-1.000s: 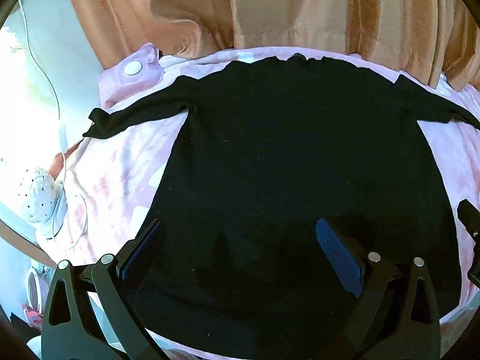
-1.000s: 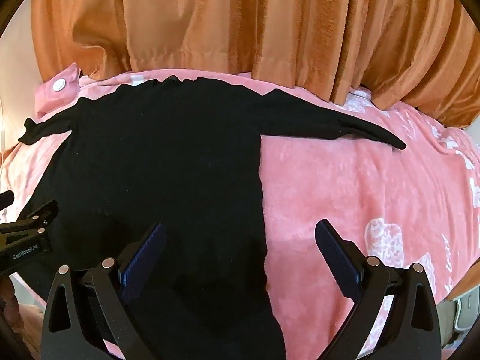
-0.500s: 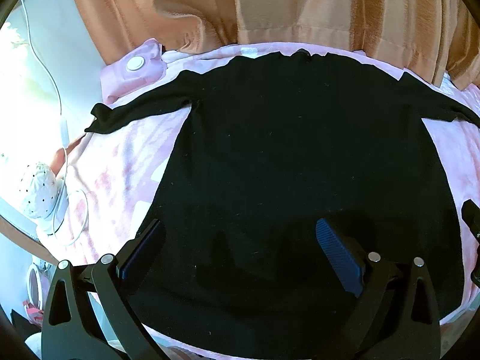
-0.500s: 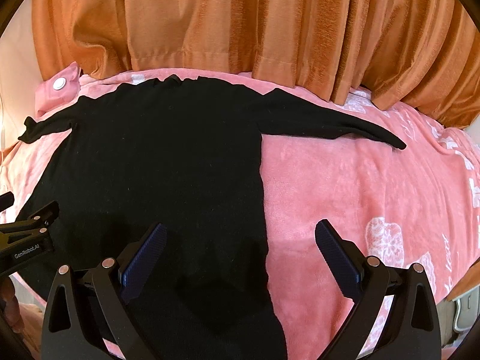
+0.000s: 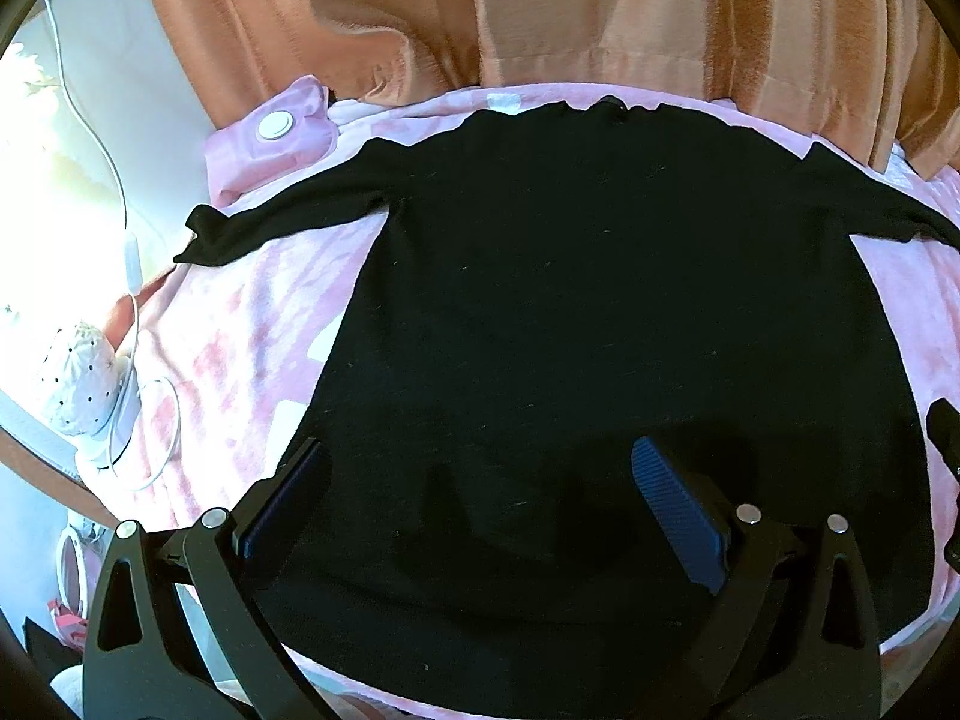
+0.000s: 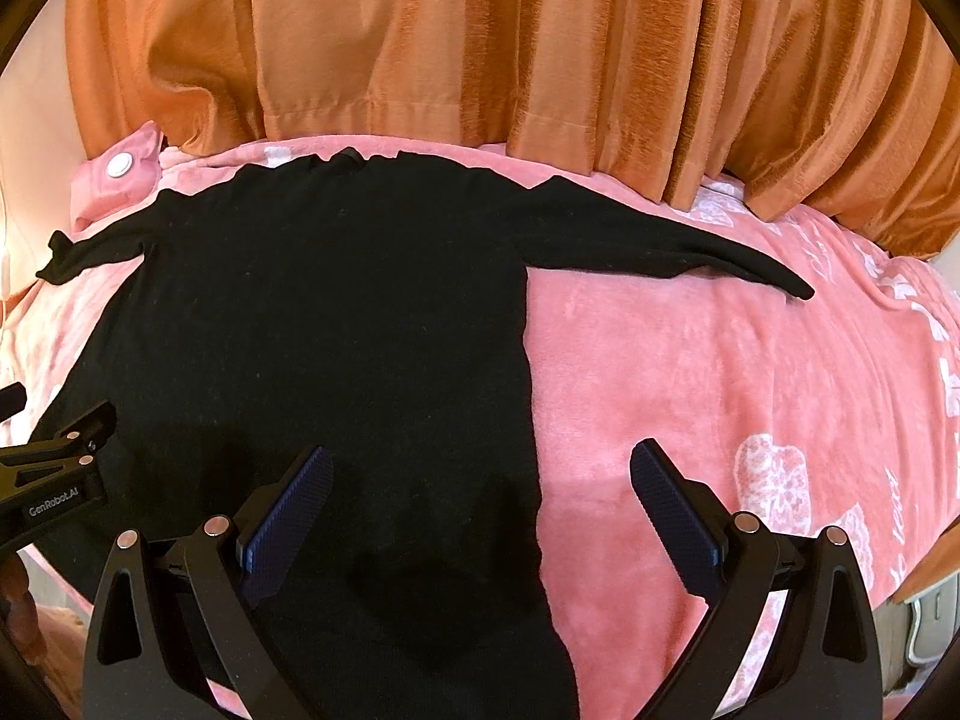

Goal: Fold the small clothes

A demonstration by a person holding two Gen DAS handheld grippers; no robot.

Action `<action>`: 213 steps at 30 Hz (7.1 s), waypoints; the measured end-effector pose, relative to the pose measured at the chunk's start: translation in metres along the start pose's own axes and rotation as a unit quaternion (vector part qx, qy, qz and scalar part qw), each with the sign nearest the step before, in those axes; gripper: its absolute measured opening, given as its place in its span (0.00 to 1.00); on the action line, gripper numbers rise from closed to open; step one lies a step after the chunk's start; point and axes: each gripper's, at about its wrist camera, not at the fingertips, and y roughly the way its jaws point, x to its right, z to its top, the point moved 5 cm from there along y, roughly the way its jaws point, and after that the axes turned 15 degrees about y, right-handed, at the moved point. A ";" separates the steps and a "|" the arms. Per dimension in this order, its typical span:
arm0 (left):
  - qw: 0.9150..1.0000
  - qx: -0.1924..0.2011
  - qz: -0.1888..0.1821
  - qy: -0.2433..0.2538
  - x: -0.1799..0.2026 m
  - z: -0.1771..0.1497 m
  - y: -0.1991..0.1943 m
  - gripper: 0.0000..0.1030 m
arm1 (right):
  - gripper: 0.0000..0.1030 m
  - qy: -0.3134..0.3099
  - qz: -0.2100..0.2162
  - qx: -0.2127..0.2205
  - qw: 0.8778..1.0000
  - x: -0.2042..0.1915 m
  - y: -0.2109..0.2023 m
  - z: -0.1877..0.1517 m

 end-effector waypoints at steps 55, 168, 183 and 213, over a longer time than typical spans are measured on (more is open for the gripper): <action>1.000 0.000 0.003 -0.002 -0.008 -0.003 0.000 0.95 | 0.95 -0.005 0.007 -0.003 1.000 -0.010 0.002 -0.003; 0.969 0.049 -0.234 -0.058 0.126 0.242 0.090 0.95 | 0.06 0.384 0.045 -0.081 0.919 0.381 0.174 0.167; 0.988 0.051 -0.133 -0.051 0.204 0.317 0.192 0.95 | 0.13 0.465 0.072 -0.030 0.882 0.442 0.193 0.176; 0.995 -0.011 -0.092 -0.035 0.210 0.326 0.211 0.96 | 0.02 0.363 0.023 -0.083 0.928 0.406 0.156 0.132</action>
